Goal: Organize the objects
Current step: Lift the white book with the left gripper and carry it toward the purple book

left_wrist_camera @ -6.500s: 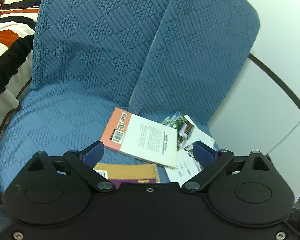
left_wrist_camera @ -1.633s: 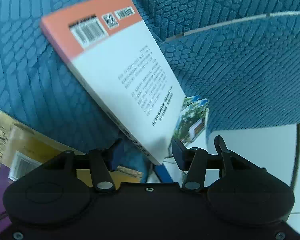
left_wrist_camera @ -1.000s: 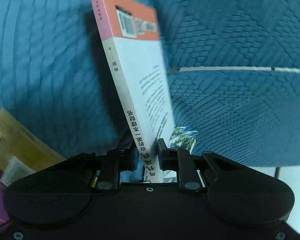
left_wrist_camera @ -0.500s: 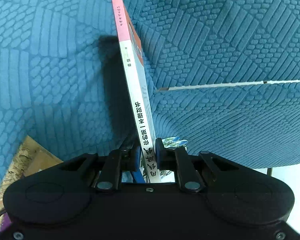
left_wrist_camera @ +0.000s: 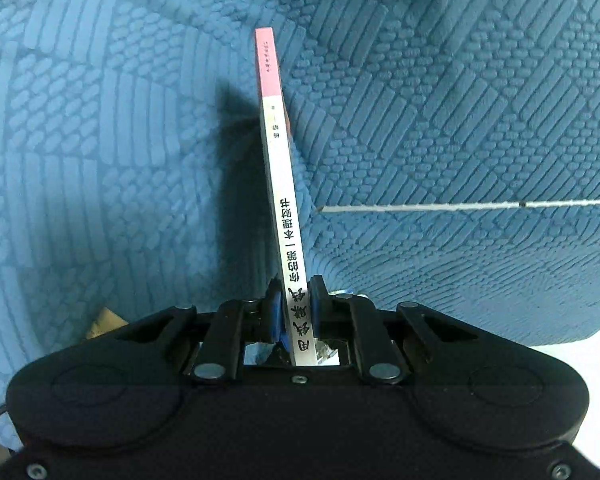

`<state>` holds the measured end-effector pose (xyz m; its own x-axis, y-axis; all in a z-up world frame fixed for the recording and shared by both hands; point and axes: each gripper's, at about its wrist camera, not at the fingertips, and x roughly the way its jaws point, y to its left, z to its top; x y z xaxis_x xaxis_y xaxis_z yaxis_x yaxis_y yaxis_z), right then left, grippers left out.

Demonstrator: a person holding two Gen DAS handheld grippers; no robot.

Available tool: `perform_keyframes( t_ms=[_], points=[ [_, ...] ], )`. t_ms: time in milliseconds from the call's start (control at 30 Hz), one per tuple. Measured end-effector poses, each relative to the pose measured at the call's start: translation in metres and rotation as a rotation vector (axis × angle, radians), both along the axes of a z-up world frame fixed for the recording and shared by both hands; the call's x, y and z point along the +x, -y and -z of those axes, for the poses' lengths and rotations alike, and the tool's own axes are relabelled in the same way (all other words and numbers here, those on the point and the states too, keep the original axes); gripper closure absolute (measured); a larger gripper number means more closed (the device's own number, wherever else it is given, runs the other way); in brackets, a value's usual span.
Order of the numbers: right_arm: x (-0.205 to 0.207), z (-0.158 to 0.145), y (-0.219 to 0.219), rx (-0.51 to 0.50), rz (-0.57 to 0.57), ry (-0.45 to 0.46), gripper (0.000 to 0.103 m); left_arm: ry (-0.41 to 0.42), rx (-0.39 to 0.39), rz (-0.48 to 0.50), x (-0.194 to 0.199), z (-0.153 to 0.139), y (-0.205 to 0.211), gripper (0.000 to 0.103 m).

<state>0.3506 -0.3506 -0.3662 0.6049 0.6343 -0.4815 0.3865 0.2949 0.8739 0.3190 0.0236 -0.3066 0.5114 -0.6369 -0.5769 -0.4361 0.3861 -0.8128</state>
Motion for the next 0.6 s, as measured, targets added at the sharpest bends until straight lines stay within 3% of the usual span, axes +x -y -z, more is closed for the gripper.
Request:
perform_keyframes(
  t_ms=[167,467,600],
  points=[
    [0.001,-0.012,-0.013,0.012,-0.033,0.053,0.078,0.013,-0.007,-0.027,-0.009,-0.005,-0.021,0.090],
    [-0.003,-0.068,-0.036,-0.094,-0.114,0.172,0.080,0.092,-0.059,-0.036,-0.023,-0.022,-0.052,0.089],
    [-0.014,-0.093,-0.041,-0.113,-0.123,0.229,0.080,0.179,-0.030,-0.020,-0.035,-0.038,-0.046,0.088]
  ],
)
